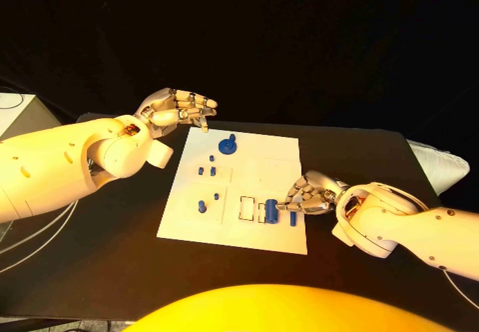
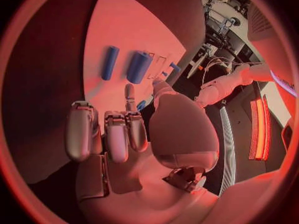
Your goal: Assemble the parts on the task board
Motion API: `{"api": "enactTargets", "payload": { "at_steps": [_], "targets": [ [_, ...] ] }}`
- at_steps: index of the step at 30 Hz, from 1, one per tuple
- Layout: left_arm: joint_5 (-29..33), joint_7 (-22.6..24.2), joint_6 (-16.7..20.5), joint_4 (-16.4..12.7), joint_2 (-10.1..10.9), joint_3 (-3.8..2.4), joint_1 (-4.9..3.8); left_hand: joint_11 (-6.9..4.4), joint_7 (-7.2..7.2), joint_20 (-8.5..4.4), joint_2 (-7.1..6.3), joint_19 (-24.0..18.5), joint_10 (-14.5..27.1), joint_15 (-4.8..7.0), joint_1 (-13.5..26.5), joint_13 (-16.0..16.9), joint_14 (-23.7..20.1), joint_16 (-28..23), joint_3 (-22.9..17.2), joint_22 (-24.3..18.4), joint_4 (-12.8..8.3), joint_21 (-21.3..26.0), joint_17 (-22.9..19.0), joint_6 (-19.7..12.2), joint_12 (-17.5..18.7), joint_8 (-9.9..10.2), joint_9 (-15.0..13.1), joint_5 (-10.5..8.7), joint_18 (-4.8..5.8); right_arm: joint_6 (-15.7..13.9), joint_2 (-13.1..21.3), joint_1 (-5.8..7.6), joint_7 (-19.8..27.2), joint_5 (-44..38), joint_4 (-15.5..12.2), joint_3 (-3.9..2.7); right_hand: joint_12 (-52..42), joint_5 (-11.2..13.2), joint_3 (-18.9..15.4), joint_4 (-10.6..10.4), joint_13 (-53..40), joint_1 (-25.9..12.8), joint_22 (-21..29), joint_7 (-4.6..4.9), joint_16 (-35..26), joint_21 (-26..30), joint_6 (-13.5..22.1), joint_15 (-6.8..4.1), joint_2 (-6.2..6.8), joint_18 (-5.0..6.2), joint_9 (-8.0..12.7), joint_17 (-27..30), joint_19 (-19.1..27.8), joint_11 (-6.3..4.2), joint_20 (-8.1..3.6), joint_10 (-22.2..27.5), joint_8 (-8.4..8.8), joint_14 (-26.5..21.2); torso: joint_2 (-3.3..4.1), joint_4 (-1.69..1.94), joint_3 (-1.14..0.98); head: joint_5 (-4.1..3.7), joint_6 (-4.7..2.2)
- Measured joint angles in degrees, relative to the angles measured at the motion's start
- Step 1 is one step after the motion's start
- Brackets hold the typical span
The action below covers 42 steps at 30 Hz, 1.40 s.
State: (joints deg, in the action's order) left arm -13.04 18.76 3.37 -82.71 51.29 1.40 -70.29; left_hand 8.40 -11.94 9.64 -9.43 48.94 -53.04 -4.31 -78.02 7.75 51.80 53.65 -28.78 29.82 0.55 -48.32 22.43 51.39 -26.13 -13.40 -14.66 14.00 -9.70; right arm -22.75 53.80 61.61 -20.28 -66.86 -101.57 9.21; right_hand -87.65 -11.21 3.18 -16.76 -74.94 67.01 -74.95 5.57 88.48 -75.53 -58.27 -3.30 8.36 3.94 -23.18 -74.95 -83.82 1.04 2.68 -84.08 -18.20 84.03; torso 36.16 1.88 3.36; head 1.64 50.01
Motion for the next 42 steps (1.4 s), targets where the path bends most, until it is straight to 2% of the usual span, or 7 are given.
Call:
{"api": "enactTargets", "payload": {
  "at_steps": [7,19,27,35,36,39,42],
  "targets": [
    [0.0,0.0,0.0,0.0,0.0,0.02,0.03,0.00,0.00,0.00,0.00,0.0,0.0,0.00,0.0,0.0,0.0,0.0,0.0,0.0,0.0,0.0,0.0,0.0,-0.1,0.0,0.0,0.00,0.00,0.0,-2.4,-0.21,-2.7,0.1,1.6,0.00,-0.2,-1.1,-2.0,0.0,0.0,-1.2,0.0,-0.11,0.2,-0.4,0.1,0.00,-1.20,0.00,0.0,0.0,0.0,0.00,0.00,0.0,-0.20,0.0,0.05,-0.03,0.10,-0.14,0.00],
    [0.1,0.0,-0.1,0.0,0.0,0.04,0.04,0.00,0.00,0.00,0.23,0.0,0.0,0.00,0.2,0.0,0.0,0.0,0.2,-0.1,0.2,0.0,0.0,0.0,-0.2,0.0,0.1,0.00,0.01,2.3,-5.1,-0.97,-5.8,0.8,3.7,0.11,-0.2,-1.4,-3.2,-0.1,0.0,-1.9,0.0,-0.20,0.2,-0.7,0.2,0.01,-1.88,0.00,0.0,0.0,0.0,0.00,0.00,0.0,-0.20,0.0,0.15,-0.14,0.09,-0.35,-0.01],
    [0.1,-0.1,-0.1,0.0,0.0,0.05,0.04,0.00,0.00,0.00,0.23,0.0,0.0,0.00,0.2,0.0,0.0,0.0,0.2,-0.1,0.2,0.2,0.0,0.0,-0.2,0.0,0.1,0.00,0.00,3.2,-6.6,-1.17,-6.7,1.0,4.2,0.02,-0.2,-1.0,-4.6,-0.1,0.0,-2.4,0.0,-0.23,0.4,-0.7,0.2,0.01,-1.40,0.00,-0.3,0.0,0.0,0.00,0.00,0.0,-0.87,0.0,0.15,-0.17,0.02,-0.70,-0.01],
    [0.1,-0.2,-0.2,0.0,0.0,0.07,0.04,0.00,0.00,0.00,0.23,0.0,0.0,0.00,0.2,0.0,0.0,0.0,0.2,-0.1,0.2,0.2,0.0,0.0,-0.2,0.0,0.1,0.00,0.00,3.2,-7.8,-1.13,-7.2,1.0,5.1,-0.10,-0.2,-0.8,-5.1,-0.1,0.0,-2.1,0.0,-0.28,0.4,-0.9,-0.1,0.01,-1.62,0.00,-0.3,0.0,0.0,0.00,0.00,0.0,-1.19,0.0,0.14,-0.14,-0.01,-0.58,-0.01],
    [0.1,-0.2,-0.2,0.0,0.0,0.07,0.04,0.00,0.00,0.00,0.23,0.0,0.0,0.00,0.2,0.0,0.0,0.0,0.2,-0.1,0.2,0.2,0.0,0.0,-0.2,0.0,0.1,0.00,0.00,3.2,-7.9,-1.12,-7.2,1.0,5.1,-0.11,-0.2,-1.7,-5.2,0.1,0.0,-1.4,0.0,-0.28,0.4,-0.9,-0.1,0.01,-2.27,0.00,-0.3,0.0,0.0,0.00,0.00,0.0,-1.19,0.0,0.14,-0.14,-0.01,-0.55,-0.01],
    [0.0,-0.3,-0.2,0.0,0.0,0.08,0.05,0.00,0.00,-0.01,0.23,0.0,0.0,0.00,0.2,0.0,0.0,0.0,0.2,-0.1,0.2,0.2,0.0,0.0,-0.2,0.0,0.1,0.00,0.00,3.2,-8.1,-1.12,-7.3,1.0,5.2,-0.13,-0.2,-3.4,-5.2,0.1,0.0,-0.4,0.0,-0.40,0.4,-0.9,0.0,0.01,-2.37,0.00,-0.3,0.0,0.0,0.00,0.00,0.0,-1.19,0.0,0.14,-0.16,-0.02,-0.55,-0.01],
    [0.0,-0.3,-0.2,0.0,0.0,0.08,0.05,0.00,0.00,-0.01,0.23,0.0,0.0,0.00,0.2,0.0,0.0,0.0,0.2,-0.1,0.2,0.2,0.0,0.0,-0.2,0.0,0.0,0.00,0.00,3.1,-8.2,-1.12,-7.3,1.0,5.2,-0.15,-0.2,-7.5,-5.4,0.2,0.0,1.1,0.0,-0.50,0.4,-0.9,0.1,0.01,-2.16,0.00,-0.2,0.0,0.0,0.00,0.00,0.0,-1.19,0.0,0.14,-0.18,-0.01,-0.55,-0.01]
  ]
}}
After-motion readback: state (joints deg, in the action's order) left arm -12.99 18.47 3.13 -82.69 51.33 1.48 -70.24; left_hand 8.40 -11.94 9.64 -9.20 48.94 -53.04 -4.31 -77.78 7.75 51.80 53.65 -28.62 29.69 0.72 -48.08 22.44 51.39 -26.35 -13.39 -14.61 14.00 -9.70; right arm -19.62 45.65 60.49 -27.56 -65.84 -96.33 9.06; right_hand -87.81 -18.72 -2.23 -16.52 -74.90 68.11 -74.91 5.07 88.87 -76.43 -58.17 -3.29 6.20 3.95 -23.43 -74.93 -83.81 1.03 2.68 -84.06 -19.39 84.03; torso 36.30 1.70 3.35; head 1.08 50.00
